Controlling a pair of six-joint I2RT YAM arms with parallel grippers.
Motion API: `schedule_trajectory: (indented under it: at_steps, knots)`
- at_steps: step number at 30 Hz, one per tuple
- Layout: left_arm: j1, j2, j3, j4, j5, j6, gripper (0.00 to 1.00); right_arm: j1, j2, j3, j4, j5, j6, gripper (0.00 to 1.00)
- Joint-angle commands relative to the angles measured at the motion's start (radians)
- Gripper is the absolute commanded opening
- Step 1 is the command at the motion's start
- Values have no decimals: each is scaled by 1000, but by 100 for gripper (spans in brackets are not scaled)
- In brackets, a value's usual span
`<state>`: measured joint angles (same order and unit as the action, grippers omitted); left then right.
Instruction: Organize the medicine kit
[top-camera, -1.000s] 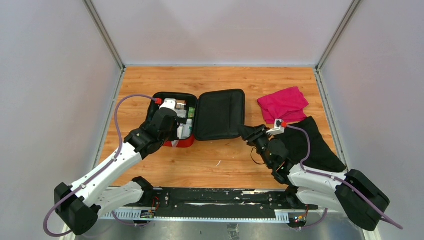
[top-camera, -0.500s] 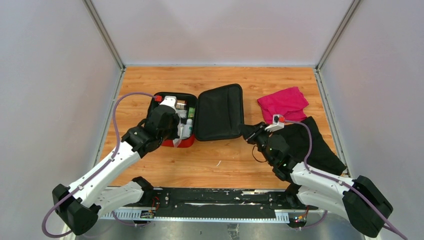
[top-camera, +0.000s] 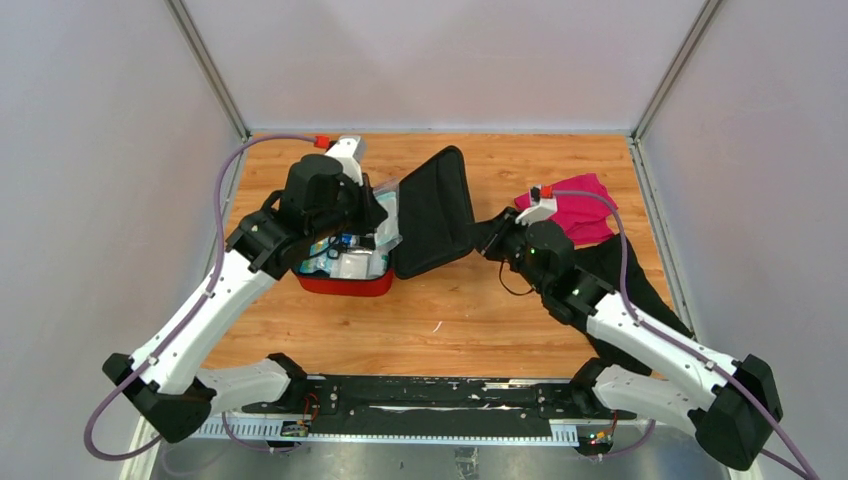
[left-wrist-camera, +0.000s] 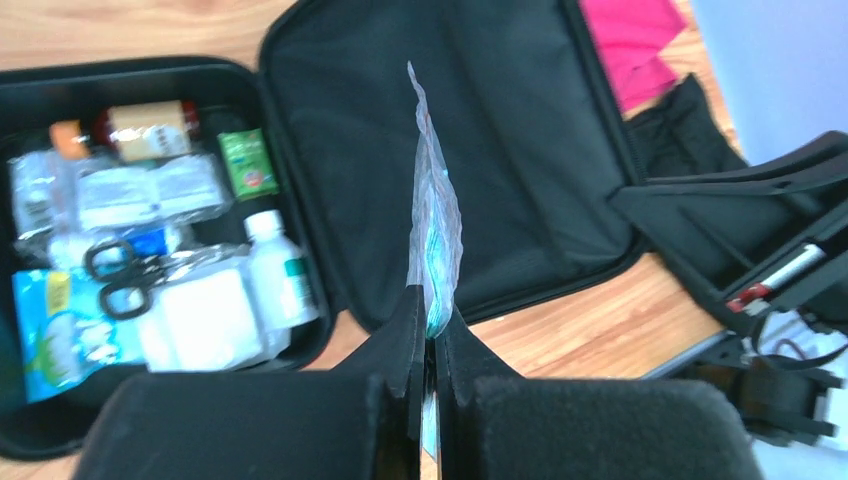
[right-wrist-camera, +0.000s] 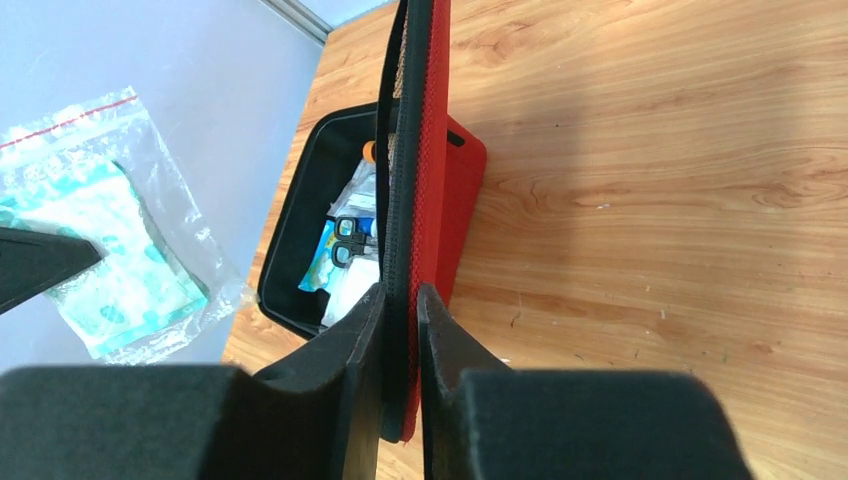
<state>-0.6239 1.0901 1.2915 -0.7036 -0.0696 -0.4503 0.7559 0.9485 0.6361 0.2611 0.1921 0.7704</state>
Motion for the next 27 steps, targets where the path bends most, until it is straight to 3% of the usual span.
schedule_trajectory:
  at_steps: [1, 5, 19, 27]
  knots:
    - [5, 90, 112, -19, 134, -42, 0, -5, 63, 154, -208, -76, 44, 18]
    - [4, 143, 179, -18, 155, -57, 0, -5, 115, 214, -235, -124, 71, 28]
    - [5, 303, 345, -32, 112, -180, 0, -3, 160, 263, -236, -211, 87, 31]
    - [5, 423, 431, -58, 90, -170, 0, -2, 161, 279, -240, -218, 67, 32]
